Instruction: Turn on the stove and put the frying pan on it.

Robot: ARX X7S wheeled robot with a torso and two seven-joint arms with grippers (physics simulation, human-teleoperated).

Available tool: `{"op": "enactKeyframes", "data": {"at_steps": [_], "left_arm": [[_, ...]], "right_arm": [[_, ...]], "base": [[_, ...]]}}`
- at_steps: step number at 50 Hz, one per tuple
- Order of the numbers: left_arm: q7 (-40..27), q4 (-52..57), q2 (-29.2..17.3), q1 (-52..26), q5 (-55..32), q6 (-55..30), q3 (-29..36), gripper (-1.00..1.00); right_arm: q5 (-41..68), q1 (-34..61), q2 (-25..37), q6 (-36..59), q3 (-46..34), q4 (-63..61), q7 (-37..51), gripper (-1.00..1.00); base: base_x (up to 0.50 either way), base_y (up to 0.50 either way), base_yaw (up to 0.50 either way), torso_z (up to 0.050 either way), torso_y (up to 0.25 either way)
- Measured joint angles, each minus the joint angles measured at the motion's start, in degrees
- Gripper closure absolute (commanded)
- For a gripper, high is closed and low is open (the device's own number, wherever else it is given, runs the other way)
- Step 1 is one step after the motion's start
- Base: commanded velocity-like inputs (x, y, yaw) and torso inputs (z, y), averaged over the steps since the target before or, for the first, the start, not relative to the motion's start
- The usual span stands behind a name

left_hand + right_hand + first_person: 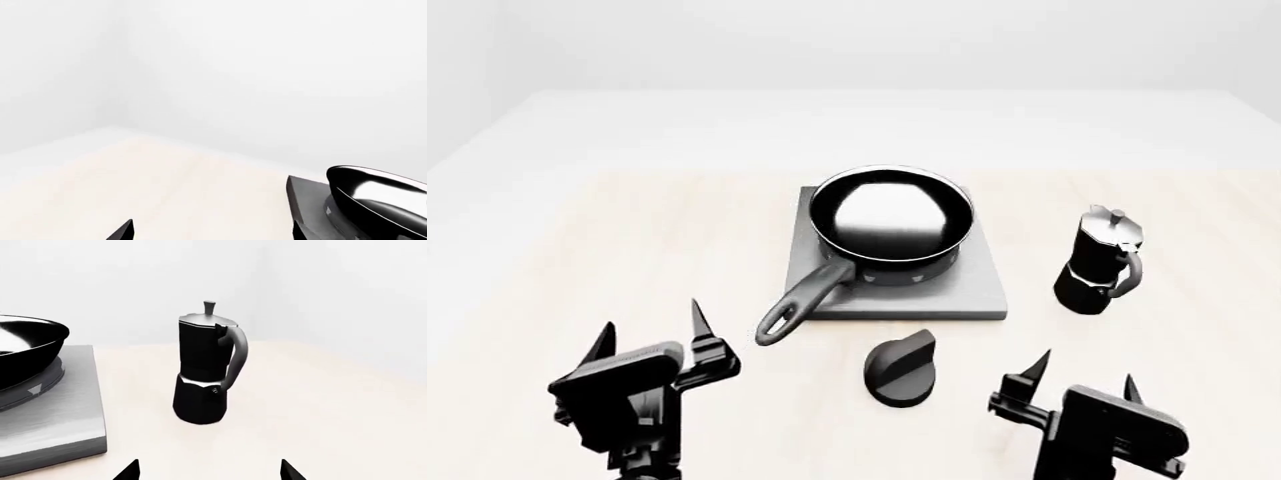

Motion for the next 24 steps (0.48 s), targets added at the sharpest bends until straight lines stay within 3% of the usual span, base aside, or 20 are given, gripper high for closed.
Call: {"op": "enactKeyframes", "data": {"at_steps": [11, 24], "left_arm": [[-0.71, -2.59, -0.01, 0.21, -0.06, 0.53, -0.61, -1.00], [-2.58, 2.84, -2.15, 1.66, -1.70, -2.25, -1.84, -1.00]], "right_arm": [[-0.69, -1.82, 0.80, -2.36, 0.77, -3.36, 1.32, -1.00], [0.53, -3.76, 2.92, 1.02, 2.13, -11.71, 3.07, -1.00]], "base": [[0.00, 0.00, 0.00, 0.000, 0.000], [0.00, 0.00, 0.00, 0.000, 0.000]]}}
